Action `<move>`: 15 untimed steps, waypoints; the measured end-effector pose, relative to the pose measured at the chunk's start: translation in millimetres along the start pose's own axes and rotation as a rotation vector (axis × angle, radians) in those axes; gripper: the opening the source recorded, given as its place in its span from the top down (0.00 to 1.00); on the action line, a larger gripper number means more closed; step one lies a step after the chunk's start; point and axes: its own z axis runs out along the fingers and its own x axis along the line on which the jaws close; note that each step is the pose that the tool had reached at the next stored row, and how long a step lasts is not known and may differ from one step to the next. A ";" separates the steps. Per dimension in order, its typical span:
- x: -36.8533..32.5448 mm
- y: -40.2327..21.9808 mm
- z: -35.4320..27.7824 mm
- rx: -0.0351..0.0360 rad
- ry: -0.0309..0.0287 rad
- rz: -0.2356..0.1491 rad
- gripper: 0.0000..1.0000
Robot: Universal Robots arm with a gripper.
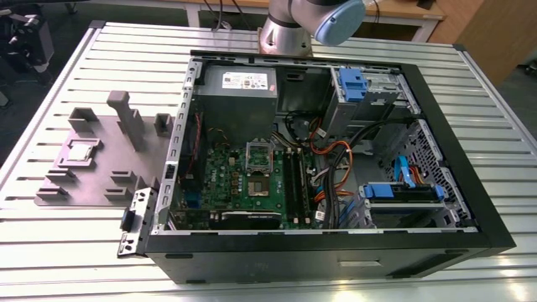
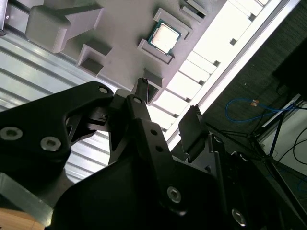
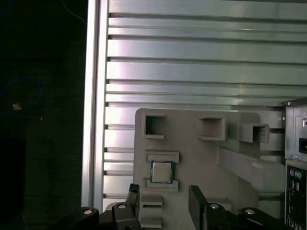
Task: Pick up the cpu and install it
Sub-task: 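Pick up the cpu and move it towards the insertion slot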
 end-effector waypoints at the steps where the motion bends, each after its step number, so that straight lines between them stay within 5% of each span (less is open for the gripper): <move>1: 0.0 0.0 0.2 0.0000 0.0000 0.000 0.47; 15: 0.0 -1.4 9.0 0.0000 0.0001 0.000 0.47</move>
